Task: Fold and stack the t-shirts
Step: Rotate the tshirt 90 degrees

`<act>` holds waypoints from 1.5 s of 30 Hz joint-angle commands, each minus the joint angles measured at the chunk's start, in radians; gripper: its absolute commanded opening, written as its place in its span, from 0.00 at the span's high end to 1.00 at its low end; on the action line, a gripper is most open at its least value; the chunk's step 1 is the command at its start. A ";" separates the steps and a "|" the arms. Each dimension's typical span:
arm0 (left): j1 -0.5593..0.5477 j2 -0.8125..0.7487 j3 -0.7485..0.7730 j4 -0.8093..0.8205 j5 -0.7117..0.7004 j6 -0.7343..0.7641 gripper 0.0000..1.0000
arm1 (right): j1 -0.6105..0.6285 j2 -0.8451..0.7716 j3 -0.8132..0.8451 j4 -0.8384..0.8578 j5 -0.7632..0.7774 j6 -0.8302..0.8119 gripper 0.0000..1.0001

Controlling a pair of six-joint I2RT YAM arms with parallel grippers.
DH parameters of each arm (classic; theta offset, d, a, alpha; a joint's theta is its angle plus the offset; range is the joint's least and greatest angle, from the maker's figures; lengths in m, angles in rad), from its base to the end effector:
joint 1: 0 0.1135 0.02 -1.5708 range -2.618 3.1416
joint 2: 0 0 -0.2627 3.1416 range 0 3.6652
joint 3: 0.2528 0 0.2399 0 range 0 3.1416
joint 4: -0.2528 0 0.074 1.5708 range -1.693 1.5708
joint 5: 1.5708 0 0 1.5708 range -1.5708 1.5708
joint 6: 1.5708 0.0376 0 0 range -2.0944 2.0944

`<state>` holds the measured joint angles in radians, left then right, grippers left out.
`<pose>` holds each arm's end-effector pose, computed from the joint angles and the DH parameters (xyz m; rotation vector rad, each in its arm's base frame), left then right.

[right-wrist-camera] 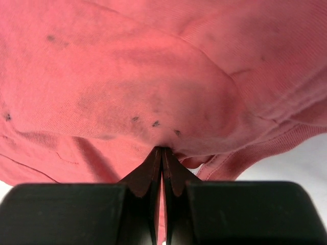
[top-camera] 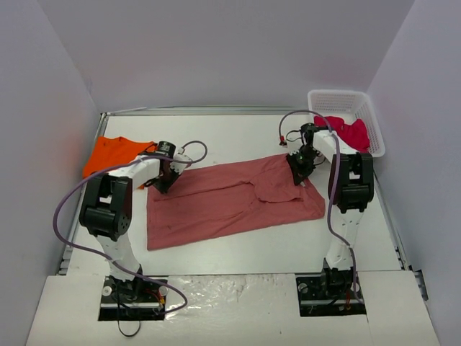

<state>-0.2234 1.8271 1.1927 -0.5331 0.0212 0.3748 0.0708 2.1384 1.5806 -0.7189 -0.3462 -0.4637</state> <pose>0.3441 -0.0790 0.1756 0.8124 2.6145 0.0134 0.4198 0.0426 0.1583 -0.7982 2.6444 0.3937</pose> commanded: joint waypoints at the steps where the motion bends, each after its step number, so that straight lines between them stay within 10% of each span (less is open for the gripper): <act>1: -0.004 -0.064 -0.025 -0.079 -0.010 0.003 0.97 | -0.005 0.124 0.064 0.088 0.052 0.000 1.00; 18: -0.166 -0.058 0.002 -0.202 -0.006 0.049 0.98 | 0.015 0.422 0.625 0.009 0.015 0.057 1.00; 45: -0.278 0.156 0.051 -0.352 0.180 -0.013 0.98 | 0.144 0.604 0.944 0.067 0.016 0.077 0.97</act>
<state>-0.4774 1.9240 1.3014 -0.8692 0.0502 0.4057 0.1905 2.6804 2.5179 -0.6395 -0.3061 -0.4068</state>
